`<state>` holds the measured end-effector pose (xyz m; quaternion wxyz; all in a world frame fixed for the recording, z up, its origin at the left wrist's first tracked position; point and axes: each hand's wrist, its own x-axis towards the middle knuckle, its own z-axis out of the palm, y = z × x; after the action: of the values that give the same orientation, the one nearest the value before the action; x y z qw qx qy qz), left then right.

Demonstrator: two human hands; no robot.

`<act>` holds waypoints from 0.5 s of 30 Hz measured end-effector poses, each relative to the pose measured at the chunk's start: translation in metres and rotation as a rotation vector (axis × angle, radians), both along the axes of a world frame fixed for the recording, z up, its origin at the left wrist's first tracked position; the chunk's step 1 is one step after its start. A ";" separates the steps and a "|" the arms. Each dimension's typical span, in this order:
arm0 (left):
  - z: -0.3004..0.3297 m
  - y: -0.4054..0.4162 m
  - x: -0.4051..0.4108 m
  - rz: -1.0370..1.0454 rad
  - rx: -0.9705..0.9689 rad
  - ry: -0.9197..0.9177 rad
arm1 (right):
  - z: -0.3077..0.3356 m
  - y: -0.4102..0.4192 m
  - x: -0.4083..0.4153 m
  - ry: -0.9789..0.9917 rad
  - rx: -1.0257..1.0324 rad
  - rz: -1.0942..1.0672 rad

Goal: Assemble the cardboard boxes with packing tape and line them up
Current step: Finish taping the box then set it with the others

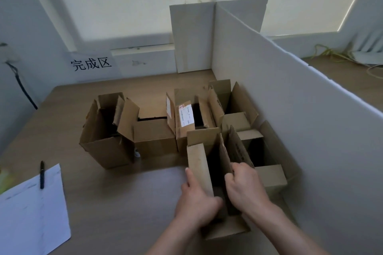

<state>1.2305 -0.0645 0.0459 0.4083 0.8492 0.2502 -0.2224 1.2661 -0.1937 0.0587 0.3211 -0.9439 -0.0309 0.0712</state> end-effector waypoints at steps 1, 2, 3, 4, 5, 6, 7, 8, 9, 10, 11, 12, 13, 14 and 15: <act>0.001 -0.004 0.007 0.010 -0.035 -0.035 | 0.000 -0.003 0.005 -0.047 -0.016 0.007; 0.002 -0.008 0.012 0.026 -0.078 -0.064 | 0.000 -0.005 0.011 -0.090 -0.024 0.017; 0.002 -0.011 0.017 0.046 -0.131 -0.097 | 0.002 -0.008 0.016 -0.121 -0.023 0.023; 0.002 -0.013 0.022 0.066 -0.186 -0.130 | 0.003 -0.010 0.022 -0.144 -0.017 0.027; 0.002 -0.012 0.027 0.086 -0.240 -0.168 | 0.004 -0.013 0.027 -0.161 -0.018 0.035; 0.004 -0.012 0.031 0.104 -0.294 -0.203 | 0.005 -0.015 0.033 -0.177 -0.028 0.045; 0.005 -0.010 0.035 0.114 -0.328 -0.235 | 0.006 -0.018 0.039 -0.187 -0.049 0.054; 0.006 -0.009 0.038 0.132 -0.340 -0.251 | 0.006 -0.020 0.045 -0.203 -0.087 0.062; 0.008 -0.008 0.041 0.156 -0.343 -0.262 | 0.006 -0.022 0.050 -0.228 -0.152 0.071; 0.011 -0.008 0.043 0.174 -0.346 -0.270 | 0.006 -0.023 0.054 -0.259 -0.235 0.075; 0.012 -0.008 0.045 0.188 -0.355 -0.270 | 0.007 -0.024 0.058 -0.291 -0.311 0.073; 0.014 -0.010 0.046 0.189 -0.359 -0.268 | 0.007 -0.025 0.062 -0.318 -0.354 0.067; 0.014 -0.011 0.048 0.182 -0.360 -0.269 | 0.005 -0.026 0.065 -0.325 -0.346 0.057; 0.013 -0.013 0.050 0.175 -0.354 -0.273 | 0.003 -0.027 0.068 -0.316 -0.290 0.045; 0.013 -0.014 0.052 0.170 -0.353 -0.274 | 0.001 -0.027 0.071 -0.292 -0.202 0.026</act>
<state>1.2827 -0.0789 0.0584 0.5979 0.7629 0.2202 -0.1101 1.3373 -0.2212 0.0601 0.2156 -0.9712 -0.0819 -0.0598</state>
